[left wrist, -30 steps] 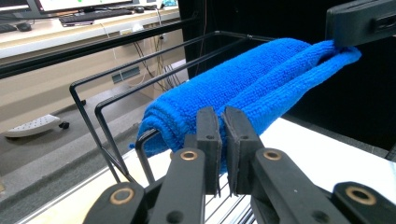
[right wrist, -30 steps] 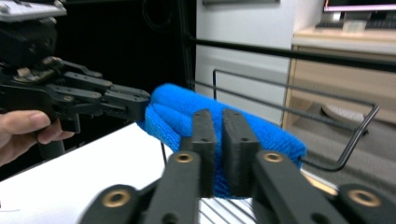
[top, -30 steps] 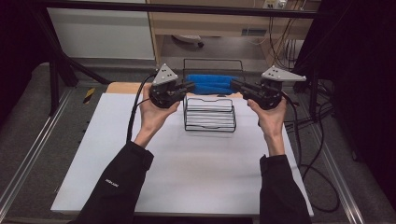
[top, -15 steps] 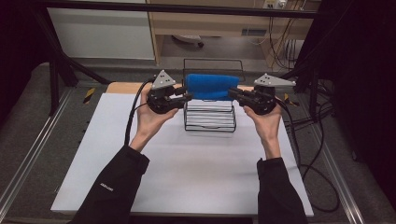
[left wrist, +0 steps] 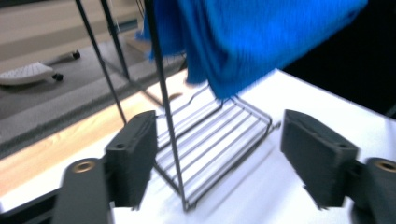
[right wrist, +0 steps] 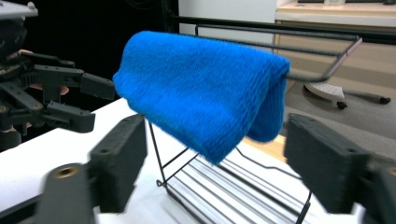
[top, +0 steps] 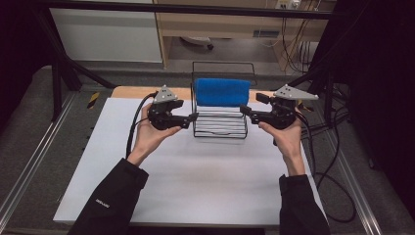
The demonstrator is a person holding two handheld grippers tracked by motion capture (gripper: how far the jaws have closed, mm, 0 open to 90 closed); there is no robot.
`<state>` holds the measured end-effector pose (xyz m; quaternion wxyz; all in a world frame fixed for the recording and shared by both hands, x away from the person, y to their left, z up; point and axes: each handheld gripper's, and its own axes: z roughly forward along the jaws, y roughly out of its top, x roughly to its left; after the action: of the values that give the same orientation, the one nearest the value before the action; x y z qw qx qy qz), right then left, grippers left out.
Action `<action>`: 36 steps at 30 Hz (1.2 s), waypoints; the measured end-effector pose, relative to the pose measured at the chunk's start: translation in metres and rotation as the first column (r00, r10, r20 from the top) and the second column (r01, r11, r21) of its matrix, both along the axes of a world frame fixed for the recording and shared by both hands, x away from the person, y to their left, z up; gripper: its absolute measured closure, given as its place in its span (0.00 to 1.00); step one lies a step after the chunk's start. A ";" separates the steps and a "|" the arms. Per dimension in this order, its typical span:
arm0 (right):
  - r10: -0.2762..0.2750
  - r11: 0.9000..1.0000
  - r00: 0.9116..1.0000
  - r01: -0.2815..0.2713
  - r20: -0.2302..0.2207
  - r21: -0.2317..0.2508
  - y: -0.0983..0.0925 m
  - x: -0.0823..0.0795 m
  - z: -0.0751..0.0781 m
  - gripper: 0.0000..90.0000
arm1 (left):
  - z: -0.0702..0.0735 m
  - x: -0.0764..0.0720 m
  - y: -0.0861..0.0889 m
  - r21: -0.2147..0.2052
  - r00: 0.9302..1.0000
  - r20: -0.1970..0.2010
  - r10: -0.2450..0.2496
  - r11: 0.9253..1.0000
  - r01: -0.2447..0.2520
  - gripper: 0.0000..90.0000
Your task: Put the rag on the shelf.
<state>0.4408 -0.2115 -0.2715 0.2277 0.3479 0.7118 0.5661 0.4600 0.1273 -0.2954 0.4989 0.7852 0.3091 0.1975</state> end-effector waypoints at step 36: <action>-0.022 0.997 0.986 0.010 -0.164 -0.074 -0.029 -0.047 -0.093 0.01 | -0.094 -0.068 0.113 0.060 0.988 -0.115 0.102 0.994 -0.095 0.08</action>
<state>0.3941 -0.2404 -0.3641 0.1852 0.3906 0.7456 0.5072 0.3921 0.2404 -0.3890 0.4479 0.7926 0.3710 0.1834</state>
